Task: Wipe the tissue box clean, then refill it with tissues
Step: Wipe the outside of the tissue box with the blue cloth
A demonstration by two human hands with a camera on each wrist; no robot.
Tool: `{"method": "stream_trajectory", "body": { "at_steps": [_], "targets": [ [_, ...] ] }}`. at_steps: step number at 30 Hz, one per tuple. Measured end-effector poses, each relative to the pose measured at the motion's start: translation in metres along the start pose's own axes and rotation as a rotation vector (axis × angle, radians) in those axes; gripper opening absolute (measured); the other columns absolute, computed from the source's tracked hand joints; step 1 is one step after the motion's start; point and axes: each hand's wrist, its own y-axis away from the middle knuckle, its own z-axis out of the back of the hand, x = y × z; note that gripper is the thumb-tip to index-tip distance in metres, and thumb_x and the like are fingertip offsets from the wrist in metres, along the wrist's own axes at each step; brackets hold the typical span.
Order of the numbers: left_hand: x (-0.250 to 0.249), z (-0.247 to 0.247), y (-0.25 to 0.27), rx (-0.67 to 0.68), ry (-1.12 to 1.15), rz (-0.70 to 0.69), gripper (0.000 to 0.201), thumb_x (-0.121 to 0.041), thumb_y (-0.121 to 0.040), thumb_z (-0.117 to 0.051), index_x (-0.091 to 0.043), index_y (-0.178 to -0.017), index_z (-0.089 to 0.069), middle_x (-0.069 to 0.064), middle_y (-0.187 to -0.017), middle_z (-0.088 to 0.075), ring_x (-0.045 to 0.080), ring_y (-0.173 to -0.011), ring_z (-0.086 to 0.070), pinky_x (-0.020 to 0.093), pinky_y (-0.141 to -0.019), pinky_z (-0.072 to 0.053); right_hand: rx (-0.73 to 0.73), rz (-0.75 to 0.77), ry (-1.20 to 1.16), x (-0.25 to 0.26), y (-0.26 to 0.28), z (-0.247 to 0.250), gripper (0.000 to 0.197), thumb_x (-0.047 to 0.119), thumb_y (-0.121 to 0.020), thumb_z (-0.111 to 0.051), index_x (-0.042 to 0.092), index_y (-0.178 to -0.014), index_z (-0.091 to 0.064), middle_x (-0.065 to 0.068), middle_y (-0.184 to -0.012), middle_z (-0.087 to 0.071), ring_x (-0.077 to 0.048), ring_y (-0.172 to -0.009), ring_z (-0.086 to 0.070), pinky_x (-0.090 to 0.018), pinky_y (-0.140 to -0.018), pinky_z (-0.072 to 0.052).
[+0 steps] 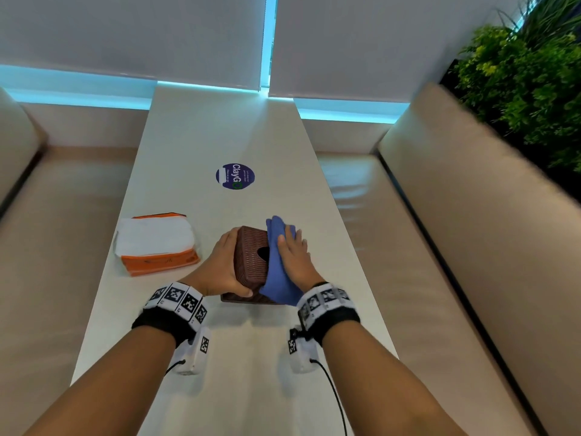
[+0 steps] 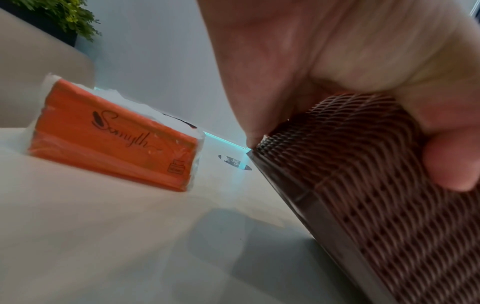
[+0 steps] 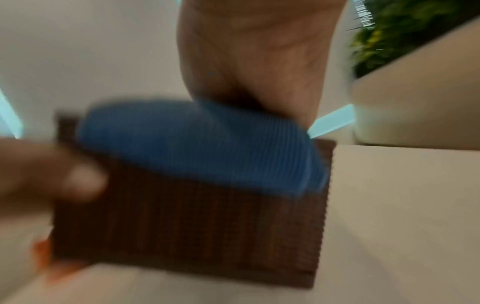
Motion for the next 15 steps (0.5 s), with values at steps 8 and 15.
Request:
{"method": "stream_trajectory", "body": {
  "at_steps": [8,15],
  "targets": [
    [-0.001,-0.005,0.001,-0.072,0.045,-0.061,0.097,-0.055,-0.041,-0.077,-0.034,-0.122,-0.029,-0.003,-0.123,-0.039,0.018,-0.115,-0.042,0.036,-0.103,-0.036,-0.014,0.071,0.202,0.033,-0.003,-0.034,0.059,0.043,-0.100,-0.025,0.020,-0.152,-0.007,-0.008,-0.161,-0.002,-0.032,-0.148,0.005,-0.053,-0.120,0.000],
    [0.011,-0.005,0.006,-0.043,0.050,0.008,0.127,-0.046,-0.035,-0.080,-0.016,-0.143,-0.020,0.002,-0.136,-0.032,0.017,-0.129,-0.033,0.037,-0.110,-0.032,-0.150,-0.272,0.258,-0.020,-0.024,0.004,0.052,0.032,-0.102,-0.024,0.013,-0.150,-0.016,-0.010,-0.161,-0.003,-0.030,-0.148,0.004,-0.049,-0.120,-0.001]
  ]
}}
